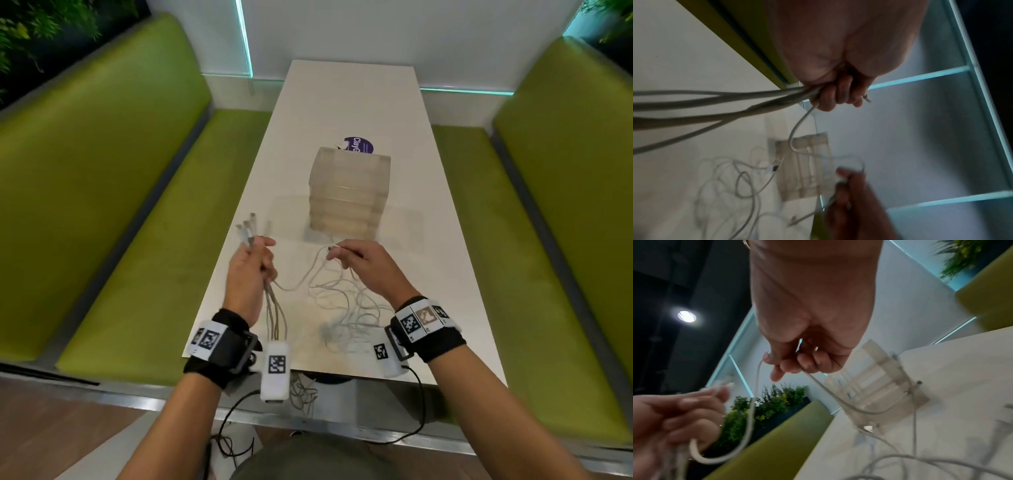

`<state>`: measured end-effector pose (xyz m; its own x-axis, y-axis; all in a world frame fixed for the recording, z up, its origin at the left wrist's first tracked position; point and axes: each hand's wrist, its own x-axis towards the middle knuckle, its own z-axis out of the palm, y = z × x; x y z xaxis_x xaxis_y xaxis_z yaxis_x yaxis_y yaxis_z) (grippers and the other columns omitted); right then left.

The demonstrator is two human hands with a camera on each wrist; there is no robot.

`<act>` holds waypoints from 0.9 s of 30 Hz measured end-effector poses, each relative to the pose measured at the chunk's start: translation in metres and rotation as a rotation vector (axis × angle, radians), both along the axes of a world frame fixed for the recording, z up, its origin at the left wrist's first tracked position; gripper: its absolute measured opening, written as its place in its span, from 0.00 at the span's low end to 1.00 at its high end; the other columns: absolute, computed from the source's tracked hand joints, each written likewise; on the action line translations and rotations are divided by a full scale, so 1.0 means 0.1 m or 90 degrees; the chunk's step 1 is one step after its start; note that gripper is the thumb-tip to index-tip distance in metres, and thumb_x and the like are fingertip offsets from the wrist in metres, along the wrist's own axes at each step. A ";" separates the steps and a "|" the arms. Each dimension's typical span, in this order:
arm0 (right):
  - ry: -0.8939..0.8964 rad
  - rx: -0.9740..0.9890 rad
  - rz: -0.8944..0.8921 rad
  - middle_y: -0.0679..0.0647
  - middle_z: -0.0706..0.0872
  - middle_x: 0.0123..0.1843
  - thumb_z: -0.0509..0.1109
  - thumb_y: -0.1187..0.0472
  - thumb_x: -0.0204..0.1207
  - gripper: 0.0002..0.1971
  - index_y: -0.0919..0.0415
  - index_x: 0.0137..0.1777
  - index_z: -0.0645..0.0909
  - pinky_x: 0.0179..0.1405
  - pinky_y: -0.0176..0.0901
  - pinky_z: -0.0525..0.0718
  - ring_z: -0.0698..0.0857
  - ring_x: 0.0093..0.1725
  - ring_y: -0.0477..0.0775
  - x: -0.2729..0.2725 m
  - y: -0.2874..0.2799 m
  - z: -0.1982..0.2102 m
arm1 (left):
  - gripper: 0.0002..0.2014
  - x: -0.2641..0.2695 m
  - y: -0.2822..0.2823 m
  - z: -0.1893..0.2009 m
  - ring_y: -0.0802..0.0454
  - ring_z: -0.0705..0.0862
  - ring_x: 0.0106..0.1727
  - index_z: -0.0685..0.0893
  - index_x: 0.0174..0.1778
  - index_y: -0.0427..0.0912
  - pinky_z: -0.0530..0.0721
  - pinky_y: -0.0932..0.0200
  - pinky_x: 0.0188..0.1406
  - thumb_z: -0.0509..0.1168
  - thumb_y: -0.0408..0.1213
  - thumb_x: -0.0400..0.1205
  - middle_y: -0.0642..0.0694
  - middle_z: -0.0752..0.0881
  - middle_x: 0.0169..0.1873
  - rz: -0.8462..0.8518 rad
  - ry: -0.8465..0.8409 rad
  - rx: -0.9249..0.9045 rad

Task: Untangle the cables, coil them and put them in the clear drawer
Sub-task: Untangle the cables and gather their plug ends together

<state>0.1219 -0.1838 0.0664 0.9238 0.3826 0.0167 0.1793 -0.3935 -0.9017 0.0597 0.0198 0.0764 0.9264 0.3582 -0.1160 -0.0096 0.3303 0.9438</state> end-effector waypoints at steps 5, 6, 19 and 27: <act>-0.037 0.032 0.018 0.40 0.84 0.31 0.69 0.55 0.80 0.10 0.59 0.45 0.90 0.34 0.31 0.73 0.76 0.29 0.36 -0.16 0.21 0.21 | 0.10 -0.09 -0.35 -0.03 0.57 0.61 0.25 0.83 0.44 0.43 0.64 0.63 0.24 0.62 0.45 0.83 0.49 0.64 0.26 -0.119 0.033 0.132; -0.033 0.036 0.026 0.42 0.84 0.31 0.69 0.55 0.80 0.10 0.59 0.46 0.90 0.33 0.31 0.73 0.75 0.29 0.36 -0.17 0.22 0.23 | 0.08 -0.10 -0.38 -0.02 0.56 0.62 0.25 0.83 0.43 0.43 0.65 0.61 0.25 0.64 0.43 0.82 0.48 0.65 0.27 -0.117 0.033 0.146; -0.049 -0.251 0.039 0.55 0.84 0.43 0.66 0.59 0.82 0.10 0.64 0.47 0.85 0.47 0.52 0.78 0.82 0.44 0.56 0.11 -0.20 -0.21 | 0.15 -0.05 0.12 0.10 0.59 0.61 0.21 0.71 0.32 0.47 0.64 0.65 0.21 0.62 0.32 0.84 0.57 0.64 0.20 0.063 -0.032 0.014; 0.036 -0.223 0.169 0.52 0.82 0.46 0.76 0.60 0.73 0.08 0.58 0.50 0.90 0.51 0.40 0.78 0.82 0.47 0.49 -0.05 -0.14 0.04 | 0.07 -0.08 0.12 0.06 0.57 0.59 0.22 0.77 0.40 0.42 0.60 0.63 0.22 0.62 0.37 0.85 0.54 0.62 0.21 0.042 -0.022 0.025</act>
